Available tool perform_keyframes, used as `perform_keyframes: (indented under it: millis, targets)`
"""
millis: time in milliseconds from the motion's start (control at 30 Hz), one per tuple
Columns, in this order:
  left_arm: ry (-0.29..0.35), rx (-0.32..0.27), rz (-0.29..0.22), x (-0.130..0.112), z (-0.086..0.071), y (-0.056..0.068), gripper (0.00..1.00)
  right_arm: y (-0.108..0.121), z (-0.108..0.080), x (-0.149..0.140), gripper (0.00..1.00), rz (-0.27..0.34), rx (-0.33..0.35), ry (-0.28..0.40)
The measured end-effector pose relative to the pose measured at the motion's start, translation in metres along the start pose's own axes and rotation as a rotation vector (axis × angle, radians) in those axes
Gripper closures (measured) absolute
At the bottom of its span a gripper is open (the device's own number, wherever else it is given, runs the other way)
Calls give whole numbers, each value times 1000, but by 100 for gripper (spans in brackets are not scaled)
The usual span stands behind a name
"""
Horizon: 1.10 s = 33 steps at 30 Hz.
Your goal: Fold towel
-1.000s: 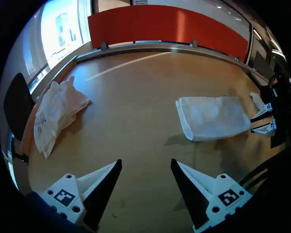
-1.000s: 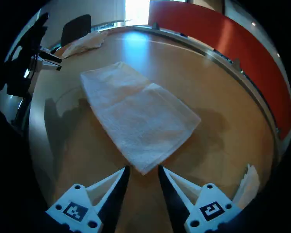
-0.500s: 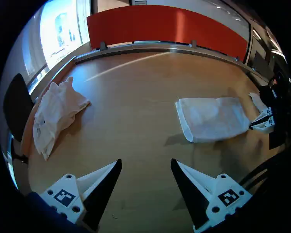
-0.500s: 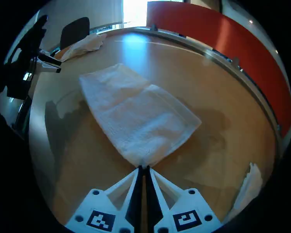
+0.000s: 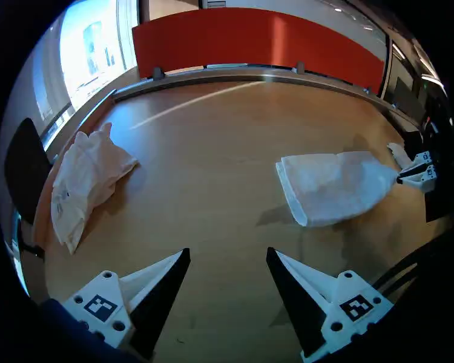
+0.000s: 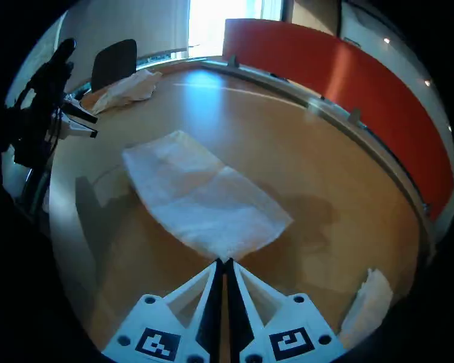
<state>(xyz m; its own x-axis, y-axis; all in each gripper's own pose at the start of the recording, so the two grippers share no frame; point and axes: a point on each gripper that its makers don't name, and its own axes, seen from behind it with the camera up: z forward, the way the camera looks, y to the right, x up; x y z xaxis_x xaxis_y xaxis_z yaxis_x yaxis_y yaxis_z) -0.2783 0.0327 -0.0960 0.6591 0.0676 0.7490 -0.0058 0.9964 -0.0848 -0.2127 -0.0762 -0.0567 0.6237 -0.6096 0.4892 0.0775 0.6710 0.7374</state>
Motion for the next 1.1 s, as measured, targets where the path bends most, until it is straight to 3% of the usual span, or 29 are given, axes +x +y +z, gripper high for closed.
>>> perform_keyframes:
  millis: [367,1100]
  targets:
    - [8,-9,6,7,1,3,7,19,-37,29,94,-13,-44,53]
    - [24,-22,31,23,4,13,6,53,-89,33,94,-40,-126,63]
